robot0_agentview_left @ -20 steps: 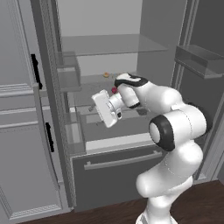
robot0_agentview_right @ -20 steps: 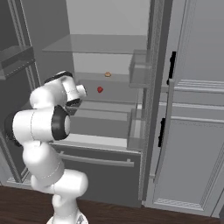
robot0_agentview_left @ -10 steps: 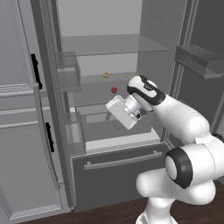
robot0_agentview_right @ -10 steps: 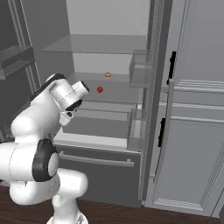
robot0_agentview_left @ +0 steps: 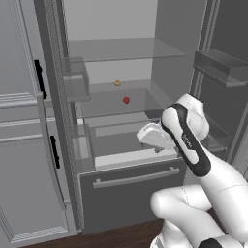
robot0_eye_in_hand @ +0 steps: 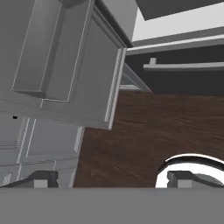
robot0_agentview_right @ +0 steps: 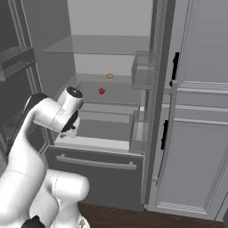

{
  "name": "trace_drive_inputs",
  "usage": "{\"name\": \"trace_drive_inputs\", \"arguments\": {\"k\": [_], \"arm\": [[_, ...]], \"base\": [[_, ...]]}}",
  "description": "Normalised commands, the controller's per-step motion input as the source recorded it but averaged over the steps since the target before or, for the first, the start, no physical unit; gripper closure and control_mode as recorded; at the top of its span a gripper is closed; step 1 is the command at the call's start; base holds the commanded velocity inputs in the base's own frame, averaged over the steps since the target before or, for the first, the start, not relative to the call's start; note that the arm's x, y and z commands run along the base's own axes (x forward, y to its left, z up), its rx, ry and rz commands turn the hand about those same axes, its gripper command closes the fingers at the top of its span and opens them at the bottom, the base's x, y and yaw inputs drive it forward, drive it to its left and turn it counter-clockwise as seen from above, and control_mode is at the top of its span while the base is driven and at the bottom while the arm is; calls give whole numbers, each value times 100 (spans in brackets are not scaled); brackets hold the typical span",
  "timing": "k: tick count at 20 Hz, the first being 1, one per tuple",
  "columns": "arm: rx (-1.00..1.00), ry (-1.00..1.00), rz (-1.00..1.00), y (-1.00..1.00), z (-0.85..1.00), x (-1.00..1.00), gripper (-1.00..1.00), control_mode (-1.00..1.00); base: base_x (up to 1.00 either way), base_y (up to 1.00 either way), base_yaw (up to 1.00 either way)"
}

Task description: Take the strawberry from the fridge and place it on top of the pancake, located on the dining counter.

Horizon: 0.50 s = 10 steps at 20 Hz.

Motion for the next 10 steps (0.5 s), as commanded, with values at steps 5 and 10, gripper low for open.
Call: {"name": "trace_drive_inputs", "arguments": {"k": [5,10], "arm": [[-13,-19,-12,-52,31,-100,-100,-100],[-9,-13,-16,-40,45,-91,-100,-100]], "base": [[0,0,0],[0,0,0]]}}
